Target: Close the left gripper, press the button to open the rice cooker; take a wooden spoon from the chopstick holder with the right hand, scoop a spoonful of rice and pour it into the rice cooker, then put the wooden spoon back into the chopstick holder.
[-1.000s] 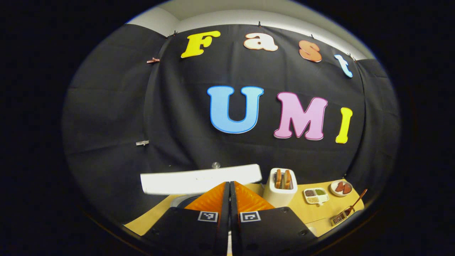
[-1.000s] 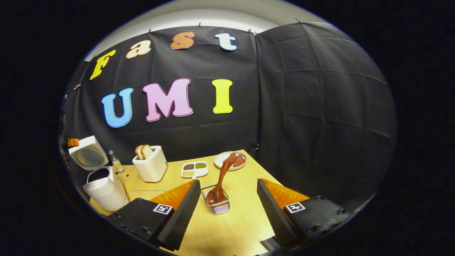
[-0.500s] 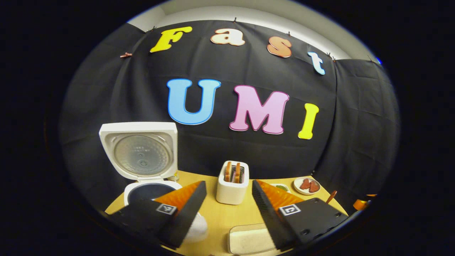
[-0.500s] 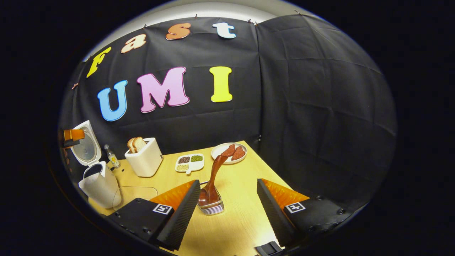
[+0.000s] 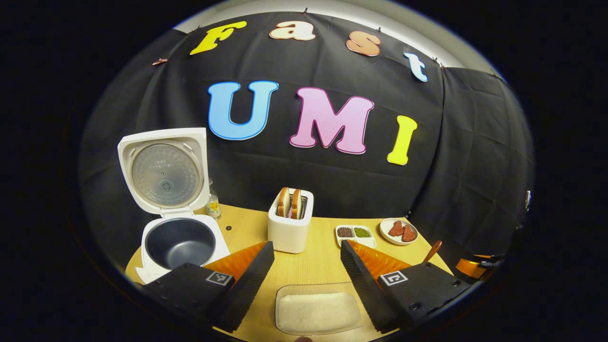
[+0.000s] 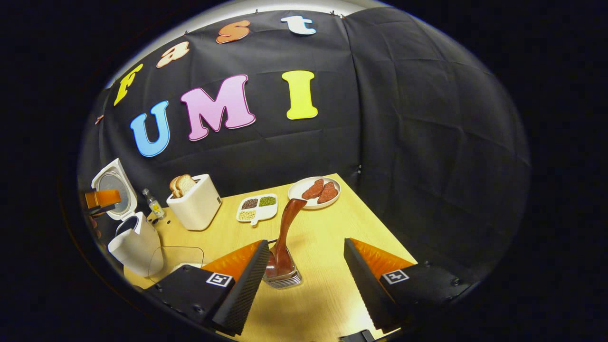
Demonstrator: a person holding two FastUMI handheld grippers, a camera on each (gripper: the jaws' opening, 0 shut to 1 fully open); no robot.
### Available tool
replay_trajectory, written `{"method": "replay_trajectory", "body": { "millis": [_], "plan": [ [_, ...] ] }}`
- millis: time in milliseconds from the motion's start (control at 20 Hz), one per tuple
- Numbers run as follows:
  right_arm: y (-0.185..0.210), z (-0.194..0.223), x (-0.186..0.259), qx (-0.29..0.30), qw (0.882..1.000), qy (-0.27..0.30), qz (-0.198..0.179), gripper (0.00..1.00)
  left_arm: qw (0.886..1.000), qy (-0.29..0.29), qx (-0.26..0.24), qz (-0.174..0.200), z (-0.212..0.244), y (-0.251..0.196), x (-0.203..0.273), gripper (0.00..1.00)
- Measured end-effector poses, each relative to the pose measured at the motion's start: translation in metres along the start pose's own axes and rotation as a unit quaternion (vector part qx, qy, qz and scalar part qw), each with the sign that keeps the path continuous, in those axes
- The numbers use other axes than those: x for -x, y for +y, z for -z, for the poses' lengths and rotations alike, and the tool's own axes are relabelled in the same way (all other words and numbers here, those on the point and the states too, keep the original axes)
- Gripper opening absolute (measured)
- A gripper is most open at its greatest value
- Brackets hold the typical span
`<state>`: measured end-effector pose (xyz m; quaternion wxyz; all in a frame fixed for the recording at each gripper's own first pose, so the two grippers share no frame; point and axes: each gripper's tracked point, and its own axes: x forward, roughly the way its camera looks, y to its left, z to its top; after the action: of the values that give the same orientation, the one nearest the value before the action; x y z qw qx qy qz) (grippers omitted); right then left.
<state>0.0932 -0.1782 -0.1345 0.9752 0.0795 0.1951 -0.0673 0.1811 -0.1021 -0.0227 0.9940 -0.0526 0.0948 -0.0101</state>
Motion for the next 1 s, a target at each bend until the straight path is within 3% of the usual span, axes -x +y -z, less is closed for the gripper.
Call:
{"method": "replay_trajectory", "body": {
  "millis": [350,800,950,1000],
  "plan": [
    [0.002,0.043,-0.052,-0.058,0.994,0.087,-0.042,0.98,0.999,0.0,0.024,-0.033,0.011,0.002,0.016,0.96],
    [0.042,0.048,-0.123,-0.154,0.976,0.132,-0.079,0.99,0.994,0.054,0.027,-0.095,0.061,0.028,0.059,0.96],
    [0.05,0.04,-0.145,-0.176,0.973,0.126,-0.076,0.91,0.991,0.065,0.034,-0.11,0.074,0.033,0.07,0.96],
    [0.051,0.038,-0.154,-0.182,0.973,0.124,-0.074,0.74,0.991,0.069,0.036,-0.113,0.079,0.034,0.073,0.96]
  ]
}}
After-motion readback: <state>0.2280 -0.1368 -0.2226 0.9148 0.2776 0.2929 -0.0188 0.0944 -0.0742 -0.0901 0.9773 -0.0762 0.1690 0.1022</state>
